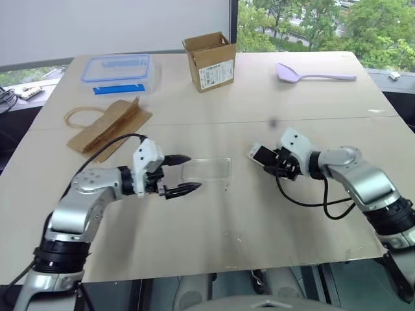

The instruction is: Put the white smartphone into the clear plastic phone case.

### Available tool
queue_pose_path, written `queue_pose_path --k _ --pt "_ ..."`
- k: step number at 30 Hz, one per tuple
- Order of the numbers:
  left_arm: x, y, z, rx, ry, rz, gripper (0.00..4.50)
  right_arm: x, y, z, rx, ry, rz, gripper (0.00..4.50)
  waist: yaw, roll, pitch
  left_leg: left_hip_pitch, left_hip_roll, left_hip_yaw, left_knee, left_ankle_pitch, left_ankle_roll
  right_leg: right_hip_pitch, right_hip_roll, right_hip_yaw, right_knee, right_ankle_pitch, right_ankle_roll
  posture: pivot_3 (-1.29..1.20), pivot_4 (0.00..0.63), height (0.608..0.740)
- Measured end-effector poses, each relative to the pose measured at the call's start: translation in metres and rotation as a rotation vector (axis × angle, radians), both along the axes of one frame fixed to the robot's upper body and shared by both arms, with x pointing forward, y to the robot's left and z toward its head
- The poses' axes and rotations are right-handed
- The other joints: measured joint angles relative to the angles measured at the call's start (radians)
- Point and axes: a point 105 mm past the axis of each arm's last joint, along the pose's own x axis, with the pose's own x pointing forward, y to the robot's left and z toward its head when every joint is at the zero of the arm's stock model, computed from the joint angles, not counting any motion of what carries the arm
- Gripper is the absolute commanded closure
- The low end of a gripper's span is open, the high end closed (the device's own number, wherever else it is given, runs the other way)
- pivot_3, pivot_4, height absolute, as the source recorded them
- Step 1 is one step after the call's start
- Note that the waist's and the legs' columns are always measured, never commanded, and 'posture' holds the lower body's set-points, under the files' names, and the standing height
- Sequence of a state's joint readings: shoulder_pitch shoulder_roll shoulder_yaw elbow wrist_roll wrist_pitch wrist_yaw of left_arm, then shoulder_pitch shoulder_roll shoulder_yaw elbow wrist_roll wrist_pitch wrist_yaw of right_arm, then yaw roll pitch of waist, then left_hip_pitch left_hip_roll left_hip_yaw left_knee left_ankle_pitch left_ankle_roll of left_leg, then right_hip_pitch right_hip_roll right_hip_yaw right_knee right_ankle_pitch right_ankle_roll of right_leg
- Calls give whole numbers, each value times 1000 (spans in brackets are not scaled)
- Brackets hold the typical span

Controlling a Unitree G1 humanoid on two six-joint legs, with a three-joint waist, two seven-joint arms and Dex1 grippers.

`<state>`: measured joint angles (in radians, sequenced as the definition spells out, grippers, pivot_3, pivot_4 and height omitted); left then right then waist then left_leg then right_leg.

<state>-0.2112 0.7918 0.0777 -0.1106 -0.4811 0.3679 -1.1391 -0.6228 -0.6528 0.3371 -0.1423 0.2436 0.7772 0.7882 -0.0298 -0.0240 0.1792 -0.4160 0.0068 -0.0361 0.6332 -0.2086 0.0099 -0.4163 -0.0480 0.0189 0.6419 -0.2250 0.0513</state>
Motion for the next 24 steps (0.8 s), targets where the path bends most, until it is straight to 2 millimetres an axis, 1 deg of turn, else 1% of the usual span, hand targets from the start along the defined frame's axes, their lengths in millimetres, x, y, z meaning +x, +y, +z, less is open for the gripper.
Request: queue_pose_path --k 2,3,6,9,11,13,16,17,20,23,24 --pt "2 9 -2 7 -4 17 0 0 24 23 44 -42 97 1701 -5 1 1 0 0 0 -1 0 0 -1 0 0 0 2 0 0 150 740" --pt "3 11 -3 6 -1 22 0 0 28 27 46 -57 115 1701 -6 1 1 0 0 0 -1 0 0 -1 0 0 0 3 1 0 150 740" --pt "7 24 -11 19 23 68 0 1 55 45 58 -123 197 1701 -7 1 1 -1 0 0 -1 0 0 -1 0 0 0 3 2 0 150 740" --pt "15 42 -21 83 23 152 0 4 68 45 47 -145 226 1701 -2 1 1 -1 0 -1 -1 0 0 -1 -1 0 0 3 1 0 150 740" --pt "25 56 -24 118 16 237 0 6 71 40 31 -144 227 1701 4 1 1 -1 0 -1 -1 0 0 -1 -1 -1 0 3 1 0 150 740" --pt "30 63 -23 128 7 280 0 7 72 39 23 -154 229 1701 7 2 1 -2 -1 0 -1 0 0 -1 -2 -1 0 4 2 0 150 740" --pt "32 67 -22 151 1 292 736 7 72 39 13 -174 231 1702 11 2 1 -2 -1 0 -1 0 0 -2 -2 -1 0 4 2 0 150 740" --pt "31 67 -23 151 6 281 1305 6 71 38 10 -174 229 1702 11 2 1 -2 -1 0 -1 0 0 -2 -2 -1 0 4 1 0 150 740" --pt "26 62 -24 136 32 228 2812 6 69 32 7 -162 222 1702 11 2 1 -2 -1 0 -1 0 0 -2 -2 0 1 4 1 0 150 740" --pt "22 53 -28 143 66 156 4284 6 69 32 3 -165 219 1702 11 2 1 -1 -1 0 -1 0 0 -2 -1 -1 1 4 1 0 150 740" --pt "24 51 -29 148 73 139 4500 6 70 32 2 -167 219 1702 12 2 1 -1 -1 0 -1 0 0 -2 -1 -1 1 4 1 0 150 740"
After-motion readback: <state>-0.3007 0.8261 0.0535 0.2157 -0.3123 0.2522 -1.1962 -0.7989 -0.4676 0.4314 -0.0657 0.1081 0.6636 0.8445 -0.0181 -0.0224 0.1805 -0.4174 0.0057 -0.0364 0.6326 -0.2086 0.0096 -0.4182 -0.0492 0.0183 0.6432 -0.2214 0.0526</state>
